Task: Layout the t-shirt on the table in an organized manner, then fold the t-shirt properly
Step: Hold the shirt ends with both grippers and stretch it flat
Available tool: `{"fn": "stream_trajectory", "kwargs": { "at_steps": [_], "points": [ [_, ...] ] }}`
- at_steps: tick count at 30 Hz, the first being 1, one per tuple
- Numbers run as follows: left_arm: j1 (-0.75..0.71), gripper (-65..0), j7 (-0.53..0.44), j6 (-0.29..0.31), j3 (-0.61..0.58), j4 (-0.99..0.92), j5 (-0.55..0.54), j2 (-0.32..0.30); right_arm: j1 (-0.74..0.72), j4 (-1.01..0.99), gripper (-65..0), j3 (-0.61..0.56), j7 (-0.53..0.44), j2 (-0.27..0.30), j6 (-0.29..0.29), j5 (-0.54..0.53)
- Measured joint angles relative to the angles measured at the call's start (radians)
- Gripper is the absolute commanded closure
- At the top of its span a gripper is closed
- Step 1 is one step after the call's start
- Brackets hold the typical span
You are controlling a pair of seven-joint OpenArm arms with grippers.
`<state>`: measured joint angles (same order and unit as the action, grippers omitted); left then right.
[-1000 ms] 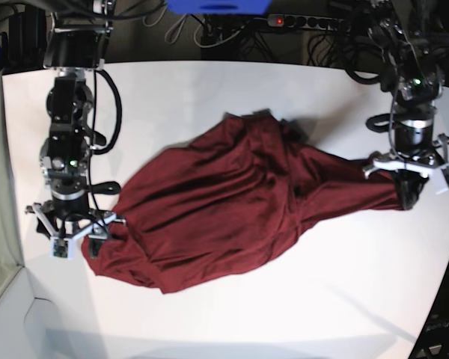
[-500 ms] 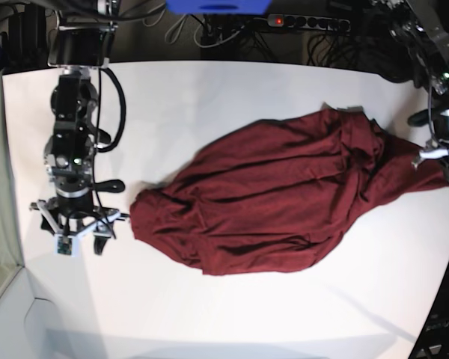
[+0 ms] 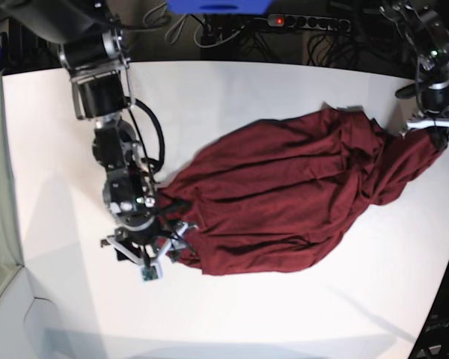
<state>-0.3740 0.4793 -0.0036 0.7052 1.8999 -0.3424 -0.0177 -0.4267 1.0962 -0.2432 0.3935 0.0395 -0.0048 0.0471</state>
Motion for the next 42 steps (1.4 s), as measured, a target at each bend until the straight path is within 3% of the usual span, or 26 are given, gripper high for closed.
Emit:
{"fn": "stream_trajectory", "kwargs": {
  "at_steps": [9, 22, 26, 31, 36, 42],
  "points": [
    [-0.036, -0.4, -0.004, 0.0, 0.006, 0.006, 0.004, 0.007, -0.238, -0.417, -39.2, -0.098, -0.044, -0.076, 0.001, -0.002],
    [-0.052, -0.4, -0.004, 0.0, 0.006, 0.007, 0.001, 0.015, -0.251, -0.613, -37.7, -0.099, -0.222, -0.071, 0.0, -0.002],
    [-0.052, -0.4, -0.004, 0.0, 0.006, 0.007, 0.001, 0.015, -0.257, -0.649, -26.7, -0.095, -0.267, -0.053, 0.001, -0.002],
    [-0.05, -0.4, -0.004, 0.0, 0.006, 0.007, 0.001, 0.015, -0.256, -0.659, -1.4, -0.095, -0.275, -0.025, -0.002, -0.01],
    [-0.045, -0.4, -0.004, 0.0, 0.001, 0.007, 0.0, 0.016, -0.254, -0.657, 0.0, -0.085, -0.279, 0.013, -0.002, -0.007],
    [0.013, -0.4, 0.0, -0.001, -0.048, 0.006, 0.001, 0.015, -0.237, -0.566, 0.0, 0.204, -0.224, 0.065, -0.002, -0.008]
  ]
}}
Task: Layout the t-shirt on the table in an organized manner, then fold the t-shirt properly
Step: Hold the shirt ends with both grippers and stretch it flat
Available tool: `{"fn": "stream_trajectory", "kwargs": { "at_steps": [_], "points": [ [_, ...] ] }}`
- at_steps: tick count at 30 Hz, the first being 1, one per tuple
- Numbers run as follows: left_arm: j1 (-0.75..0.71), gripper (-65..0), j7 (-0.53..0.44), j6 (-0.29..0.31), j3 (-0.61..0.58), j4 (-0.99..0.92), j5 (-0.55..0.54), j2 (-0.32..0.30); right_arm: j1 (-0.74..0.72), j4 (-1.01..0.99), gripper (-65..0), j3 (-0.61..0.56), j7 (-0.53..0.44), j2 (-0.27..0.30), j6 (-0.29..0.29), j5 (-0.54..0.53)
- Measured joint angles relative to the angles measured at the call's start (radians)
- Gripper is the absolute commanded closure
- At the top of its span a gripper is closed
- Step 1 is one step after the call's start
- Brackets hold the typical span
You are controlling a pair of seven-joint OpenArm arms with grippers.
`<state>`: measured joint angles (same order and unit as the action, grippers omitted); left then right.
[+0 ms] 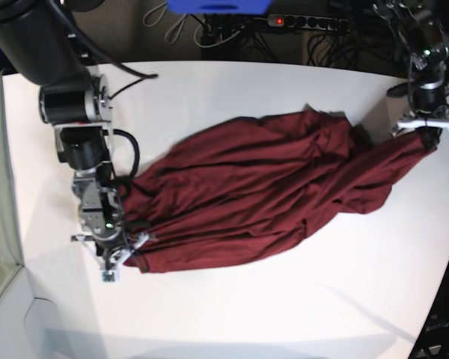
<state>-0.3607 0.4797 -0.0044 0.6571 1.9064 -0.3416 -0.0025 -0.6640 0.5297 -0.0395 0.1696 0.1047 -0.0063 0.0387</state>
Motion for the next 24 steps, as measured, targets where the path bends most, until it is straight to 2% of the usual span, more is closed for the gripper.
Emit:
{"fn": "stream_trajectory", "kwargs": {
  "at_steps": [3, 6, 14, 17, 22, 24],
  "points": [
    [0.058, -0.4, 0.003, 0.003, -0.041, 0.001, -0.002, 0.001, 0.002, 0.095, 0.0, 0.122, 0.002, 0.002, 0.002, 0.007],
    [0.146, -0.4, 0.006, 0.001, -0.069, 0.0, 0.0, 0.0, -0.006, 0.164, 0.0, 0.191, -0.003, -0.004, 0.003, 0.007],
    [0.37, -0.4, 0.008, 0.0, -0.193, -0.017, 0.009, -0.015, -0.02, 0.198, 0.0, 0.247, 0.002, -0.003, 0.003, 0.007],
    [0.483, -0.4, 0.003, 0.0, -0.24, -0.101, 0.008, -0.036, -0.032, 0.199, 0.0, 0.246, -0.003, -0.002, 0.003, 0.007],
    [0.631, -0.4, -0.008, -0.01, -0.241, -0.323, 0.017, -0.049, -0.04, 0.198, 0.0, 0.249, -0.005, 0.015, 0.003, 0.007],
    [0.682, -0.4, -0.001, -0.009, -0.249, -0.426, 0.013, -0.073, -0.053, 0.197, 0.0, 0.249, -0.001, 0.017, 0.003, 0.006]
  ]
}}
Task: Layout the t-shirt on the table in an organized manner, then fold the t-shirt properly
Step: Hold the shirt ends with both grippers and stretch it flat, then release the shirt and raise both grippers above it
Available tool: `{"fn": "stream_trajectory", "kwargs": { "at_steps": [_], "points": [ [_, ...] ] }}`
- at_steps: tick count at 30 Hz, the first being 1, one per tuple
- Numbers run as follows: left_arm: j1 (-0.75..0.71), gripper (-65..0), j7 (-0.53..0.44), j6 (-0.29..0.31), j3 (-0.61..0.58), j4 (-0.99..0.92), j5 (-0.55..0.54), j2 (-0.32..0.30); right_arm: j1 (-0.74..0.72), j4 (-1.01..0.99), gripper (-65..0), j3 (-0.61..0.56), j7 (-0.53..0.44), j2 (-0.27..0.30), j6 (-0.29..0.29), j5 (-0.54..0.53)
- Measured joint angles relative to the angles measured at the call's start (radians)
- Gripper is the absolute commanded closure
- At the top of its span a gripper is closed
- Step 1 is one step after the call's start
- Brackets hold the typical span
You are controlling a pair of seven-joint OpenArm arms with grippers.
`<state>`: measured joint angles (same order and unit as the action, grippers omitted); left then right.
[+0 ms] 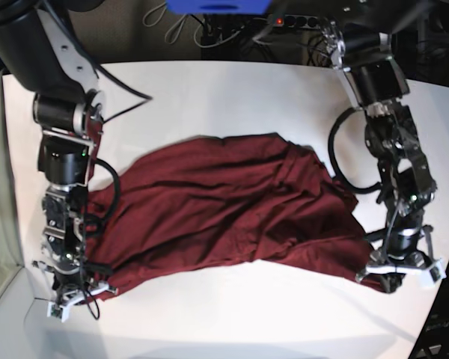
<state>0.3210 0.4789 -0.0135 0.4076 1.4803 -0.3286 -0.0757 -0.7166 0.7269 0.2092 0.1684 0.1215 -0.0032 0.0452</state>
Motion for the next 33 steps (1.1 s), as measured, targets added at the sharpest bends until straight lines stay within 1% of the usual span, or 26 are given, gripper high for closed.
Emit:
{"fn": "stream_trajectory", "kwargs": {
  "at_steps": [2, 4, 7, 11, 12, 13, 16, 18, 19, 21, 23, 25, 28, 30, 33],
  "points": [
    [0.058, -0.5, 0.003, -0.002, 0.002, -0.092, 0.0, -0.011, -0.01, 0.002, 0.0, -0.003, -0.012, 0.013, 0.0, 0.0],
    [0.103, -0.8, 0.005, -0.002, 0.003, -0.15, -0.003, -0.022, -0.021, 0.002, 0.0, -0.002, -0.003, 0.032, 0.008, 0.0],
    [0.15, -0.9, -0.006, 0.002, 0.004, -0.206, -0.006, -0.048, -0.031, 0.002, 0.0, -0.002, -0.01, 0.055, 0.086, -0.001],
    [0.232, -1.6, -0.011, 0.002, 0.003, -0.367, -0.006, -0.073, -0.029, 0.001, 0.0, -0.002, -0.005, 0.089, 0.111, -0.003],
    [0.25, -3.5, -0.002, 0.002, 0.002, -0.406, -0.002, -0.072, -0.028, 0.0, 0.0, -0.003, -0.001, 0.091, 0.113, -0.003],
    [0.261, -6.2, -0.004, 0.002, -0.007, -0.435, 0.001, -0.069, -0.028, 0.0, -1.8, -0.003, 0.002, 0.089, 0.113, 0.0],
    [0.27, -17.6, -0.017, 0.003, -0.048, -0.496, -0.002, -0.07, -0.027, -0.002, -10.3, -0.008, 0.003, 0.077, 0.113, 0.0],
    [0.27, -23.2, -0.011, 0.003, -0.062, -0.531, -0.002, -0.071, -0.013, -0.003, -16.0, -0.01, -0.007, 0.076, 0.113, 0.0],
    [0.267, -24.4, -0.011, 0.002, -0.072, -0.542, 0.0, -0.071, -0.001, -0.003, -19.0, -0.01, -0.008, 0.078, 0.113, 0.0],
    [0.266, -24.6, -0.01, 0.002, -0.084, -0.553, 0.002, -0.072, 0.02, -0.006, -23.3, -0.008, 0.004, 0.079, 0.113, 0.0],
    [0.267, -24.6, -0.009, 0.002, -0.09, -0.542, 0.0, -0.071, 0.037, -0.007, -25.6, -0.008, 0.002, 0.078, 0.113, 0.0],
    [0.261, -24.6, 0.0, 0.002, -0.089, -0.512, -0.005, -0.067, 0.058, 0.005, -25.8, -0.008, -0.003, 0.078, 0.113, -0.001],
    [0.173, -24.7, -0.02, 0.003, -0.089, -0.398, -0.011, -0.058, 0.136, 0.094, -26.1, -0.006, 0.0, 0.076, 0.113, 0.0],
    [0.091, -24.7, -0.027, -0.006, -0.083, -0.343, 0.006, -0.027, 0.201, 0.159, -26.2, -0.006, 0.014, 0.076, 0.113, 0.001],
    [-0.008, -24.7, 0.006, -0.006, -0.087, -0.303, 0.006, 0.039, 0.272, 0.229, -26.2, -0.006, 0.048, 0.071, 0.113, 0.0]
  ]
}}
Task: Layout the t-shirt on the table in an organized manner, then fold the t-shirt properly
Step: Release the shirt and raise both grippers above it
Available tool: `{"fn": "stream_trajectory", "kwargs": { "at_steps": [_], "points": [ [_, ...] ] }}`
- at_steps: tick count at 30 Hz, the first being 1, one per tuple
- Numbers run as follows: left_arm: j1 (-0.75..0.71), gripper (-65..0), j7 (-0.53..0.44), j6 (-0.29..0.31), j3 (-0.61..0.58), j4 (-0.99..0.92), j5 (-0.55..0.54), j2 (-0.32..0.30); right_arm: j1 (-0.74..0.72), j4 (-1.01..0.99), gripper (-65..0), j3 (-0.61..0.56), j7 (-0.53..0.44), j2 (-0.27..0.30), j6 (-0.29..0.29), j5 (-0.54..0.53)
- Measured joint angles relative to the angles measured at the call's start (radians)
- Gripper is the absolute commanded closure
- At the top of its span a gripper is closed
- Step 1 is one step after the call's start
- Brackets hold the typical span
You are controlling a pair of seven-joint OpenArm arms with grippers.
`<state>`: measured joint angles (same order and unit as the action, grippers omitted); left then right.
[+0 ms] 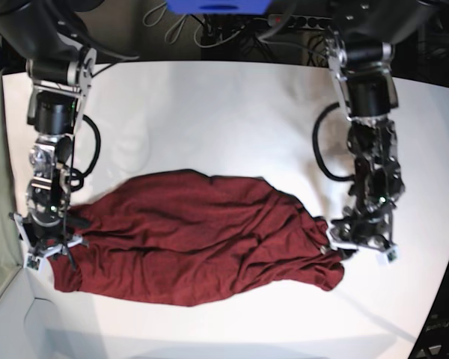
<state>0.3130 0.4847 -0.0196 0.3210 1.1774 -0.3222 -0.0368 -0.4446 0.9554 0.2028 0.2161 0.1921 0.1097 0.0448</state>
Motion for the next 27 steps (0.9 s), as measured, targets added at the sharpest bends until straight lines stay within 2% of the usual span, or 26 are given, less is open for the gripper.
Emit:
{"fn": "stream_trajectory", "kwargs": {
  "at_steps": [3, 7, 10, 23, 27],
  "points": [
    [-0.073, -24.8, -0.006, 0.011, -0.059, 0.058, -0.011, 0.04, 0.05, 0.095, -26.2, 0.003, 0.028, -0.028, 0.0, 0.0],
    [-0.124, -24.8, -0.024, 0.013, -0.144, 0.07, -0.007, 0.024, 0.114, 0.183, -26.1, 0.003, 0.036, -0.032, 0.0, -0.003],
    [-0.167, -24.8, -0.017, 0.008, -0.165, 0.071, -0.004, 0.021, 0.168, 0.224, -26.1, 0.003, 0.044, -0.047, 0.0, -0.003],
    [-0.137, -24.8, -0.021, 0.008, -0.193, 0.032, -0.004, 0.023, 0.24, 0.277, -26.0, 0.003, 0.049, -0.06, 0.0, -0.004],
    [-0.099, -24.7, -0.026, 0.008, -0.194, -0.048, -0.004, 0.024, 0.237, 0.277, -26.0, 0.003, 0.042, -0.06, 0.0, -0.003]
  ]
}}
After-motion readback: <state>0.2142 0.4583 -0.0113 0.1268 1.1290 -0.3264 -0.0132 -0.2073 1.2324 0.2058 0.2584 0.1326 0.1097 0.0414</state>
